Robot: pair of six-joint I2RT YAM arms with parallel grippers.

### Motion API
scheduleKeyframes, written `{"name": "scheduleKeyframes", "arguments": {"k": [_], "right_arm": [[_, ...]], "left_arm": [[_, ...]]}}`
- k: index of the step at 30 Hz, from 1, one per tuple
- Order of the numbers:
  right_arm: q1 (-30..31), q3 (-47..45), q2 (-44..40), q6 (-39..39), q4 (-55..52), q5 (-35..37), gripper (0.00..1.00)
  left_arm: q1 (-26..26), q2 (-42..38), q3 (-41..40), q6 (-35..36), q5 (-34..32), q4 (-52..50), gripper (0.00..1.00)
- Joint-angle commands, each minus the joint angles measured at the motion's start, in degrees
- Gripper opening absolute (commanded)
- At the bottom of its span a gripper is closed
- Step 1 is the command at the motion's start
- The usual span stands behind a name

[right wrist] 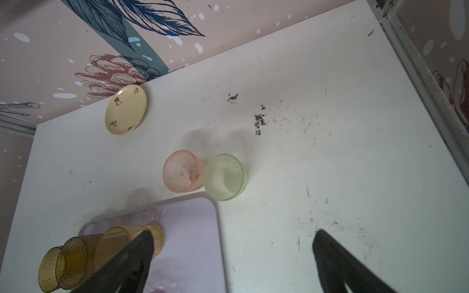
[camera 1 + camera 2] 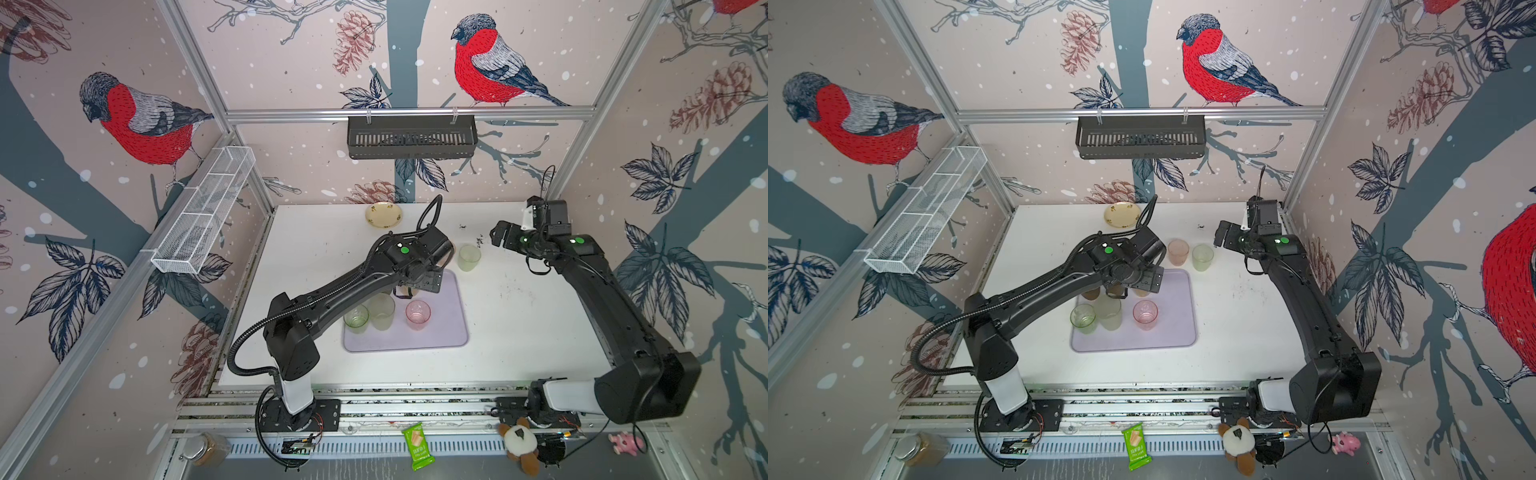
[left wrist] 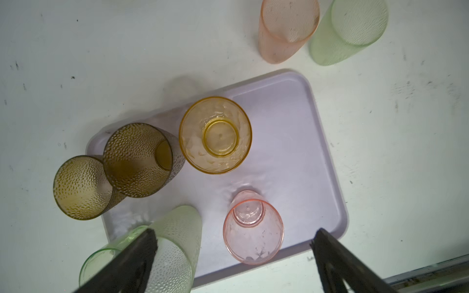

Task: Place the glasses into the tray
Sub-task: Place the glass on the tray, then pick up the glass from the top-right of the table.

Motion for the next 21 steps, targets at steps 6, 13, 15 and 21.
{"name": "scheduleKeyframes", "arguments": {"k": [6,13,15,21], "right_arm": [[-0.1,4.9,6.7,-4.3,-6.3,2.2,0.98],[0.0,10.5,17.6,-7.1,-10.9,1.2,0.99],[0.0,11.5,19.7,-7.4,-10.3,0.9,1.0],[1.1,14.2,26.1,-8.9,-10.8,2.3,0.98]], "left_arm": [[5.3,-2.6,0.5,-0.2,4.5,4.0,0.96],[7.3,-3.6,-0.4,1.4,5.0,9.3,0.96],[7.5,-3.6,-0.1,1.5,5.4,10.0,0.96],[8.5,-4.0,-0.4,1.2,8.5,11.1,0.96]]}}
